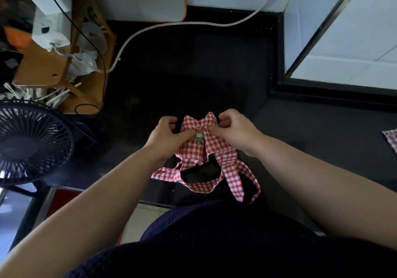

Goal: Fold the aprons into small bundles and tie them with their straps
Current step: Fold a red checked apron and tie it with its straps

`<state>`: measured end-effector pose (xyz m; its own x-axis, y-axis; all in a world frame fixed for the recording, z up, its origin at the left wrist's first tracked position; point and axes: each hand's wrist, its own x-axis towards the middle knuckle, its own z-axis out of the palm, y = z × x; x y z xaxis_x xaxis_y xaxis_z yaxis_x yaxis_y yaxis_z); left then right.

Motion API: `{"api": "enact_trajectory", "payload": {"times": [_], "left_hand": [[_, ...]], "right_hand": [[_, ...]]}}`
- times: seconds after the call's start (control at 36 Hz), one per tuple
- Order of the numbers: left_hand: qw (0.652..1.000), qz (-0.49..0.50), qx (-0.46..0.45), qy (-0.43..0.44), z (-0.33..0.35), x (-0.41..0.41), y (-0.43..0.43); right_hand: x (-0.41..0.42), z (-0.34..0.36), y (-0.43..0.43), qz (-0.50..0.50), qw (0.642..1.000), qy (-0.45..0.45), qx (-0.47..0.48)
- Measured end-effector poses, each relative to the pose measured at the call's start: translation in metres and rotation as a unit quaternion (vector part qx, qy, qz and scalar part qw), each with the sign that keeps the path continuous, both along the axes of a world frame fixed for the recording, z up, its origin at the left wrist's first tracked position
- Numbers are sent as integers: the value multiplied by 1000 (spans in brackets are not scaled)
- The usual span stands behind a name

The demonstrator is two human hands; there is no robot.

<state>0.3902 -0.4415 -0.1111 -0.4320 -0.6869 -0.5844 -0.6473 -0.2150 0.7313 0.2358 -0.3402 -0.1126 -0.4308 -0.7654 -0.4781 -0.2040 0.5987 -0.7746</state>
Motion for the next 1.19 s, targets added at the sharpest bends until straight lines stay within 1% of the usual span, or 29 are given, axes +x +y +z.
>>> {"api": "enact_trajectory", "payload": {"times": [0.08, 0.19, 0.28, 0.33, 0.36, 0.39, 0.44, 0.47, 0.53, 0.61, 0.69, 0.75, 0.78, 0.83, 0.89, 0.92, 0.97, 1.03, 1.14, 1.19], "left_hand": [[998, 25, 48, -35, -1, -1, 0], [995, 10, 91, -51, 0, 5, 4], [986, 58, 156, 8, -2, 8, 13], [977, 114, 167, 71, -4, 8, 16], [974, 126, 160, 98, -5, 11, 17], [979, 108, 135, 108, -6, 13, 17], [998, -16, 44, 43, -7, 17, 16], [997, -76, 2, 5, -7, 19, 16], [987, -140, -72, -40, -10, 19, 18], [976, -153, -135, -74, -11, 21, 16], [972, -134, -154, -120, -8, 23, 13], [968, -134, -146, -152, -2, 24, 10], [971, -133, -129, -150, -1, 25, 8], [989, -104, -51, -91, 5, 26, 3], [998, -65, 25, 1, 12, 27, -1], [997, -51, 38, 35, 15, 28, -3], [996, -52, 28, 66, 20, 29, -8], [994, -53, 35, 92, 28, 30, -11], [973, -37, 131, 186, 49, 31, -15], [958, -50, 169, 226, 60, 30, -13]], "right_hand": [[2, 2, -2, 28, 999, 9, 21], [8, 4, 4, 19, 999, -21, 39], [11, 4, 11, -9, 998, -43, 39], [12, 6, 12, -52, 997, -61, 12], [12, 8, 13, -72, 995, -65, -3], [11, 10, 13, -85, 994, -69, -15], [11, 12, 15, -80, 994, -71, -27], [11, 13, 16, -64, 996, -62, -25], [13, 10, 17, -22, 1000, -13, -7], [18, 4, 22, 7, 996, 84, 24], [21, 3, 29, -31, 987, 151, 47], [21, 7, 31, -53, 981, 177, 59], [20, 9, 30, -65, 979, 182, 59], [18, 15, 28, -99, 978, 177, 51], [20, 24, 24, -134, 981, 140, 31], [23, 31, 22, -158, 983, 92, 13], [30, 43, 19, -199, 978, -35, -40], [35, 52, 17, -209, 968, -114, -80], [42, 63, 12, -181, 958, -182, -125], [44, 68, 11, -147, 960, -191, -140]]}}
